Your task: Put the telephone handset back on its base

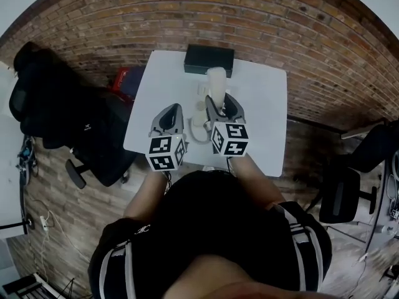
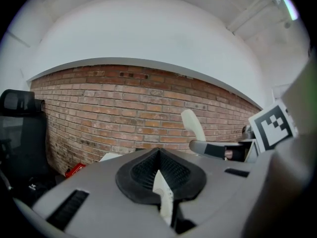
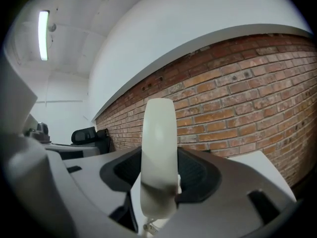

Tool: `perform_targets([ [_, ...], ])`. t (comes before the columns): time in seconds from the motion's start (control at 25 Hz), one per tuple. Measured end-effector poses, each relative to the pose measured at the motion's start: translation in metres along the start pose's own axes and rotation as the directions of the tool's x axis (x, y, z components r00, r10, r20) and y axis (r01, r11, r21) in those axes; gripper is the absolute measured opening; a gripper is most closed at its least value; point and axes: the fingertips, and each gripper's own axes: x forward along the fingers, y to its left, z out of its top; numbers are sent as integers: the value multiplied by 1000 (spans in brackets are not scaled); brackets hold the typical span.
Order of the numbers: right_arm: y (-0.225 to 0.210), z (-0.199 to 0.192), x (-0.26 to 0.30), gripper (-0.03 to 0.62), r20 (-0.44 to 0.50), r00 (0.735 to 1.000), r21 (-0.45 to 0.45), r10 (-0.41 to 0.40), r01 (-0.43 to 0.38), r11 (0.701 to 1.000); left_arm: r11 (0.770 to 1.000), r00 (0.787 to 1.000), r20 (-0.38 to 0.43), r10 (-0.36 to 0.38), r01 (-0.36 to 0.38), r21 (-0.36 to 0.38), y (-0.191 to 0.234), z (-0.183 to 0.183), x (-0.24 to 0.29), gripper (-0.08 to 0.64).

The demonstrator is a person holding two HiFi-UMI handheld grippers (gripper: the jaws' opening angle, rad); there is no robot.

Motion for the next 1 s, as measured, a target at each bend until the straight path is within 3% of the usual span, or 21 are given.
perform_targets([
  [0.28,-14,-9,24,199,-61,998,14,25,-24,1000,998,998,-29,47,-48,-37,15,-6,20,2],
  [0.44,-15,-15,38,199,-85,996,33,25,-22,999,998,999,-37,34,-36,-42,20,-8,31,1],
  [0.68,-13,-24,47,199,-92,996,105,-21,30,994,999,998,-55,-43,43,-6,32,-11,48,2],
  [1.0,-16,-30,66,199,-103,982,153,-156,171,973,985,984,-63,-165,167,37,54,2,68,2],
])
